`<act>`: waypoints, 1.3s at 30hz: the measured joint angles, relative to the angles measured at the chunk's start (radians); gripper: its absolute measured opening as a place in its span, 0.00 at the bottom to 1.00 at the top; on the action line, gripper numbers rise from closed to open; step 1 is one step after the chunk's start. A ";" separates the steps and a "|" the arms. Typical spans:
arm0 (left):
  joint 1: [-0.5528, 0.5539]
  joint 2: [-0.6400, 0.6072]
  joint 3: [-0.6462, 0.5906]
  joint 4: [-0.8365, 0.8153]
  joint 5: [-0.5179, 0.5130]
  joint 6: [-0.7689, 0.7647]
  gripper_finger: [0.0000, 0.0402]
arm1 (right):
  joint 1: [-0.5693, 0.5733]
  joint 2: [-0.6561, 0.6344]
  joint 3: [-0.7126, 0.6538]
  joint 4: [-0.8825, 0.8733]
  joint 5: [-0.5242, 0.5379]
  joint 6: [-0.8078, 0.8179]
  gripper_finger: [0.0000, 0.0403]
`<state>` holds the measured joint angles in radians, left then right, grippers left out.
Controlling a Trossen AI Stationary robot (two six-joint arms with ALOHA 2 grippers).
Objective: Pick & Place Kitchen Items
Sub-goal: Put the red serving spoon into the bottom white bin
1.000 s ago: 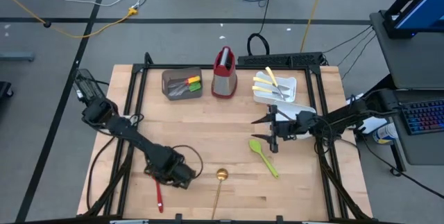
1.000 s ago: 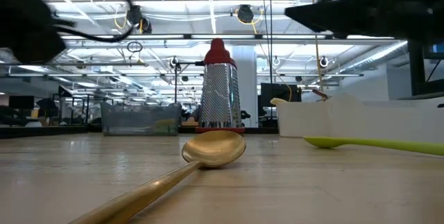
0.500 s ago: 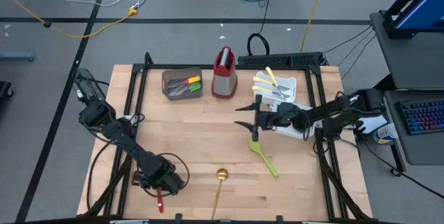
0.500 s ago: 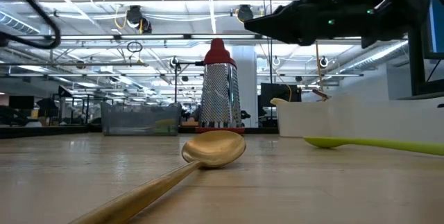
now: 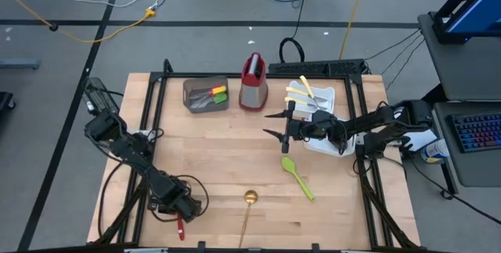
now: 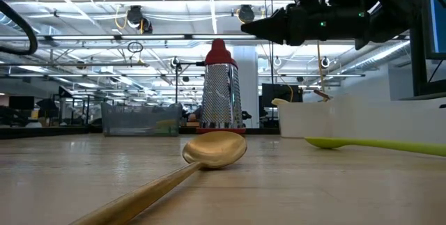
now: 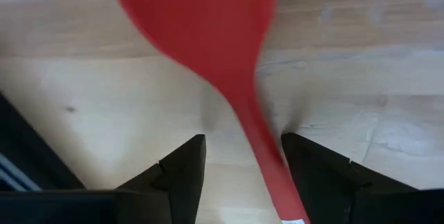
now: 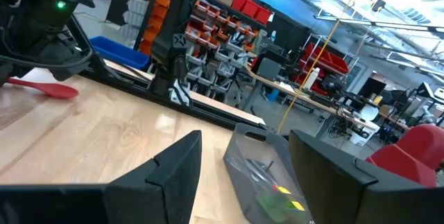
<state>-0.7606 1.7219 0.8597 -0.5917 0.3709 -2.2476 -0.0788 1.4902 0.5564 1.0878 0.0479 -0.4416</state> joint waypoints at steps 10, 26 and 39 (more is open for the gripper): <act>-0.018 0.002 0.001 0.001 -0.083 0.094 0.14 | 0.000 0.000 0.000 0.001 0.000 0.000 0.53; 0.146 -0.135 -0.006 -0.009 -0.059 0.304 0.03 | 0.000 0.000 0.000 0.023 -0.001 0.010 0.53; 0.307 -0.268 -0.004 0.052 -0.326 0.634 0.06 | 0.002 0.000 0.000 -0.066 -0.227 -0.015 0.53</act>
<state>-0.4531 1.4536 0.8559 -0.5399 0.0445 -1.6134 -0.0764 1.4902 0.5560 1.0217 -0.1793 -0.4567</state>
